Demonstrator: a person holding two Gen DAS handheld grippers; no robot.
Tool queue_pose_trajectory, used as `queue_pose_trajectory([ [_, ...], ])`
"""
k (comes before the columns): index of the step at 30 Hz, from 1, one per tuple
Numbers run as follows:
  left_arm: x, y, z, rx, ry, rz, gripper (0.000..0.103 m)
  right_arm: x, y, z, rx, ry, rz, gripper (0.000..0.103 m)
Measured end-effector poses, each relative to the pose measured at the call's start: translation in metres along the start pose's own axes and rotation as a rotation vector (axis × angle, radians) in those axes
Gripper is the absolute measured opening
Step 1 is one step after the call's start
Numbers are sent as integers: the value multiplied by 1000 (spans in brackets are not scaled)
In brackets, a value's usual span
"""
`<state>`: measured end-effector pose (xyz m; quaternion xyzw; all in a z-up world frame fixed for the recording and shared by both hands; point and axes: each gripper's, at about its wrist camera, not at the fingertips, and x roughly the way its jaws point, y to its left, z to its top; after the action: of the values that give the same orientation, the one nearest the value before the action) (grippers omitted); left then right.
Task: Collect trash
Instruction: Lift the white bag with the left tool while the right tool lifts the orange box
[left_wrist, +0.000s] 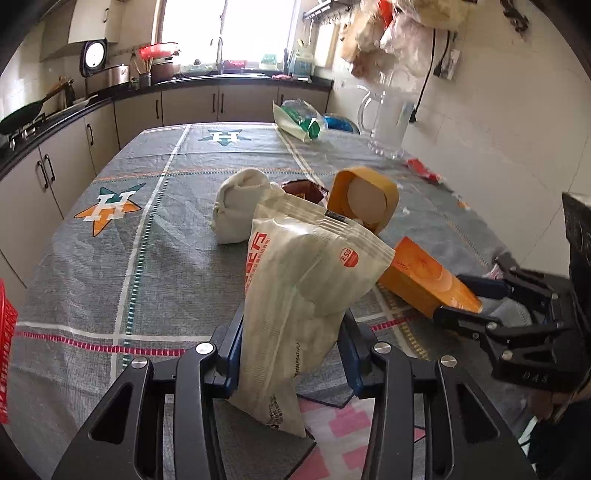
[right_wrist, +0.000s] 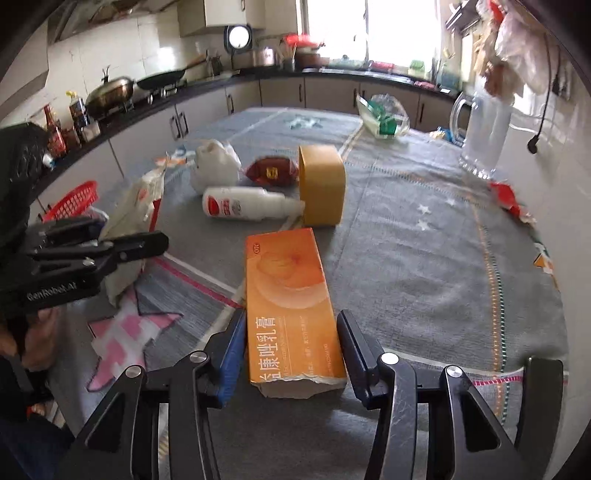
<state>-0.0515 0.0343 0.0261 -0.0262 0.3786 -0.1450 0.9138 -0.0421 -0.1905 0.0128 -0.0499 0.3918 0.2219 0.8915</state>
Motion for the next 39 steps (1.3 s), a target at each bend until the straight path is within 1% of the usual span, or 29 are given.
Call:
queue_pose_trajectory([
  [2, -6, 3, 0, -19, -36, 6, 42, -6, 9, 0, 8, -38, -13, 53],
  [4, -9, 6, 1, -35, -51, 5, 42, -11, 18, 1, 27, -80, -15, 53],
  [8, -19, 7, 1, -38, -94, 51, 42, -8, 28, 3, 77, -103, -14, 53],
  [12, -22, 8, -1, -36, -99, 59, 42, -3, 33, 5, 114, -99, 4, 53],
  [22, -28, 14, -3, -46, -104, 73, 42, -2, 45, 9, 97, -86, 11, 53],
  [39, -41, 36, -7, -81, -116, 89, 42, -4, 62, 16, 64, -79, 14, 53],
])
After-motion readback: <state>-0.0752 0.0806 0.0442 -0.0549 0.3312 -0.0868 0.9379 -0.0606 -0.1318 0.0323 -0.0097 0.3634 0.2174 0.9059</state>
